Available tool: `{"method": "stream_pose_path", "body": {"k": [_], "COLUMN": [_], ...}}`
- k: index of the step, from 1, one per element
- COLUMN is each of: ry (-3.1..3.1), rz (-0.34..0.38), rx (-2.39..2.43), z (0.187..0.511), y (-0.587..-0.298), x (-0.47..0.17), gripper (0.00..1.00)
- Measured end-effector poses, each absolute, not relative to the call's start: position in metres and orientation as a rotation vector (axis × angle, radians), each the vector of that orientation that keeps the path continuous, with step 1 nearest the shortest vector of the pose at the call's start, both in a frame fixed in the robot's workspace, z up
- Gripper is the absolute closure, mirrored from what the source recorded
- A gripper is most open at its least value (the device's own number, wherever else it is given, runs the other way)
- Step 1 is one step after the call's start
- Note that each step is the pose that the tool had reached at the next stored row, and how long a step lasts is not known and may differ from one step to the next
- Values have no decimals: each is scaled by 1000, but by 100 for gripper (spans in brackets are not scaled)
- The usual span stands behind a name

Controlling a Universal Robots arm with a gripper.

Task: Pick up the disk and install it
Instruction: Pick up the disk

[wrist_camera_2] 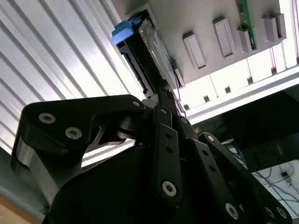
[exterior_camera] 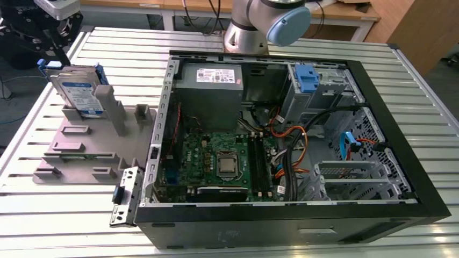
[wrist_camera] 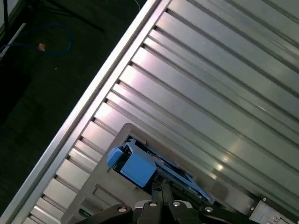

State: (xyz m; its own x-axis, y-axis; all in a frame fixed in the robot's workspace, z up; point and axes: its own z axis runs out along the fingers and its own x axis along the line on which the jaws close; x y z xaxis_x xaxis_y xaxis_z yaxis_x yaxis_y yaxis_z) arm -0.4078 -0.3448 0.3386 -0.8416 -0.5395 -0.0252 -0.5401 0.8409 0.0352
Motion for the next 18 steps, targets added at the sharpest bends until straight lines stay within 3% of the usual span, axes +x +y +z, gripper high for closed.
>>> {"method": "stream_pose_path", "body": {"k": [18], "ry": [2824], "rz": [67], "rx": [-1359], "z": [338], "y": [-345], "x": [-408], "gripper": [89]}}
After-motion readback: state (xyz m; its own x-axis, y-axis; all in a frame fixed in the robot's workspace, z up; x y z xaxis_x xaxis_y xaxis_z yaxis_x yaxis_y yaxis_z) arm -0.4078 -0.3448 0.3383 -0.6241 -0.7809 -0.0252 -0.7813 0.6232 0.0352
